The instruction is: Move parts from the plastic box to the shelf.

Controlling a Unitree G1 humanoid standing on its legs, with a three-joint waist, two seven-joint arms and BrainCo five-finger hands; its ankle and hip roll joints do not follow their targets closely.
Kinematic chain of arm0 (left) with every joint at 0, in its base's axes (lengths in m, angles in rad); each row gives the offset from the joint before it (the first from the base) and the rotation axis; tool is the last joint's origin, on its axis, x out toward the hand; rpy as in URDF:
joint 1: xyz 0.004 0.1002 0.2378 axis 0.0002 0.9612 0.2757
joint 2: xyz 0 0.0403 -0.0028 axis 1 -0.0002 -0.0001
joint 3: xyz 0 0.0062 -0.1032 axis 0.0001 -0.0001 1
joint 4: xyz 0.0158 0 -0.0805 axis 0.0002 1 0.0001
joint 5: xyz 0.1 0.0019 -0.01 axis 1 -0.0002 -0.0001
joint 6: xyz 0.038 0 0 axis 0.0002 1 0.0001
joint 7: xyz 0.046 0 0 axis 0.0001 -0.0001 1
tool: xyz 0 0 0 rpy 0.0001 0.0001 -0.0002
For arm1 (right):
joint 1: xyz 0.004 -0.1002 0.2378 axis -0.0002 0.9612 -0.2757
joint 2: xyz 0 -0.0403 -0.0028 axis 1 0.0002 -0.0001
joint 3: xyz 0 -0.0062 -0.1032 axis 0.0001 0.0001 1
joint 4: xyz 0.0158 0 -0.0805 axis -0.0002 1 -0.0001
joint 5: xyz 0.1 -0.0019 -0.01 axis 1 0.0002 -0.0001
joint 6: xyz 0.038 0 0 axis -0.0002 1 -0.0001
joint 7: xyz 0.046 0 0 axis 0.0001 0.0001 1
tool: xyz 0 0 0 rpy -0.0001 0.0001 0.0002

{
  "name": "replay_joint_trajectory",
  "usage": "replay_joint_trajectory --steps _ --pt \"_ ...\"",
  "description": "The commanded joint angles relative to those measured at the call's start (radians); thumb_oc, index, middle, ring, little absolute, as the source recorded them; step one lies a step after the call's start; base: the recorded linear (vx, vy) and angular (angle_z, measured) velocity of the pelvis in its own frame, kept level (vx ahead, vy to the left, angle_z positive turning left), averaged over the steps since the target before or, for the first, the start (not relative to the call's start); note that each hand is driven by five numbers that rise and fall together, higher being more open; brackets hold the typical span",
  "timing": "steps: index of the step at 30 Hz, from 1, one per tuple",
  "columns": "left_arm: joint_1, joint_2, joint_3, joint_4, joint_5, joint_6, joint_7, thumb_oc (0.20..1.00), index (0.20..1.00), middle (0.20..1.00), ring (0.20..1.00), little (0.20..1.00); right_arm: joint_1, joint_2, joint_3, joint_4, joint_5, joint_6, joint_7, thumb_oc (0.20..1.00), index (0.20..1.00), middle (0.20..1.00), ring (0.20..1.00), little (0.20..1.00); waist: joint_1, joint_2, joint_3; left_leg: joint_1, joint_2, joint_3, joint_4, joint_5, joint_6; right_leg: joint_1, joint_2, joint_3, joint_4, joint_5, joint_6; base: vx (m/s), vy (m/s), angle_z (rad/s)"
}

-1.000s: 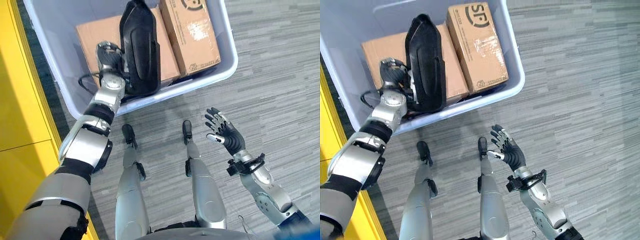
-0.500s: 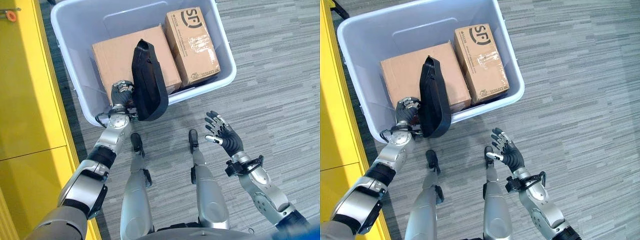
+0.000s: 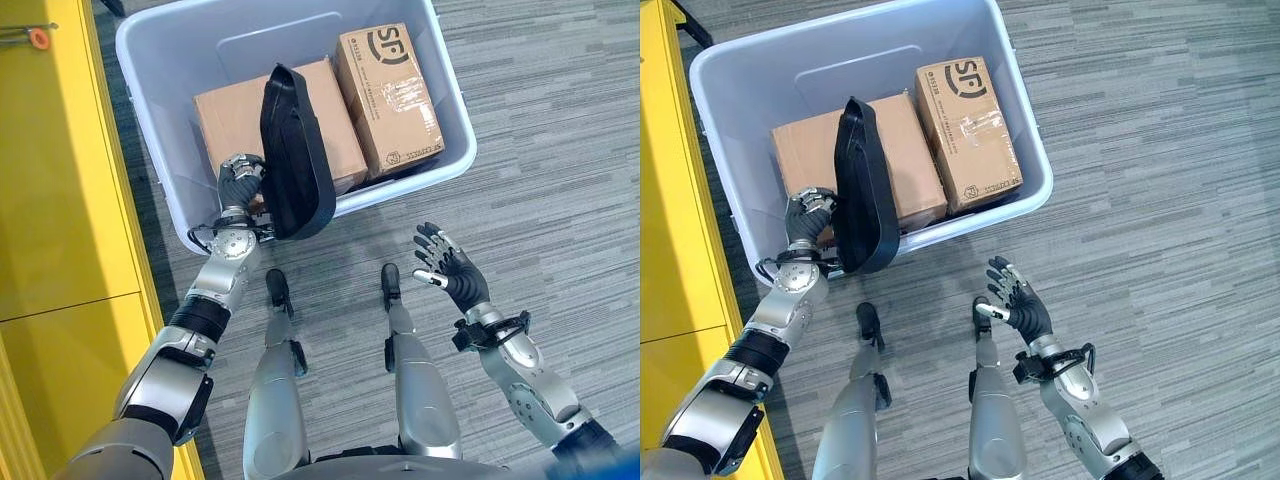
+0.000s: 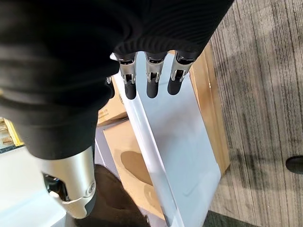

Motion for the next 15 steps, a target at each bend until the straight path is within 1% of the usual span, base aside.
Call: replay_joint_trajectory --steps 1,2,5,6,10,15 --pt "-0.020 0.031 0.077 -0.051 0.036 -0.096 0.007 0.200 0.200 0.200 0.200 0.200 -0.014 0.017 -0.046 -0.015 -0.029 -0.033 0.002 1.000 1.000 1.000 1.000 1.000 -0.001 -0.002 -0.049 0.012 0.063 -0.054 0.135 -0.135 -0.025 0.086 -0.048 -0.024 0.129 -0.139 -0.011 0.00 0.000 0.00" --pt "-0.005 0.034 0.081 -0.097 0.041 -0.104 0.003 0.200 0.200 0.200 0.200 0.200 -0.015 0.015 -0.049 -0.012 -0.029 -0.034 0.002 1.000 1.000 1.000 1.000 1.000 0.003 0.000 -0.051 0.014 0.063 -0.055 0.136 -0.135 -0.025 0.089 -0.048 -0.028 0.130 -0.140 -0.012 0.00 0.000 0.00" --pt "0.024 0.041 0.096 -0.159 0.047 -0.112 0.000 0.200 0.200 0.200 0.200 0.200 -0.016 0.016 -0.057 -0.011 -0.030 -0.032 0.002 1.000 1.000 1.000 1.000 1.000 0.008 0.005 -0.055 0.021 0.061 -0.056 0.135 -0.135 -0.026 0.094 -0.049 -0.031 0.131 -0.141 -0.011 0.00 0.000 0.00" --pt "0.054 0.056 0.110 -0.220 0.043 -0.121 -0.013 0.200 0.200 0.200 0.200 0.200 -0.020 0.016 -0.064 -0.009 -0.037 -0.029 0.003 1.000 1.000 1.000 1.000 1.000 0.015 0.008 -0.061 0.032 0.062 -0.058 0.133 -0.135 -0.026 0.105 -0.050 -0.033 0.134 -0.145 -0.011 0.00 0.000 0.00" --pt "0.085 0.066 0.125 -0.260 0.047 -0.126 -0.018 0.200 0.200 0.200 0.200 0.200 -0.020 0.015 -0.067 -0.011 -0.038 -0.026 0.007 1.000 1.000 1.000 1.000 1.000 0.019 0.013 -0.066 0.041 0.062 -0.062 0.134 -0.136 -0.026 0.113 -0.050 -0.035 0.140 -0.149 -0.011 0.00 -0.002 0.01" --pt "0.198 0.084 0.172 -0.356 0.029 -0.137 -0.059 0.200 0.200 0.200 0.200 0.200 -0.023 0.015 -0.078 -0.009 -0.053 -0.013 0.017 1.000 1.000 1.000 1.000 1.000 0.033 0.031 -0.087 0.090 0.066 -0.068 0.132 -0.139 -0.026 0.145 -0.048 -0.037 0.164 -0.169 -0.016 0.00 -0.005 0.01"
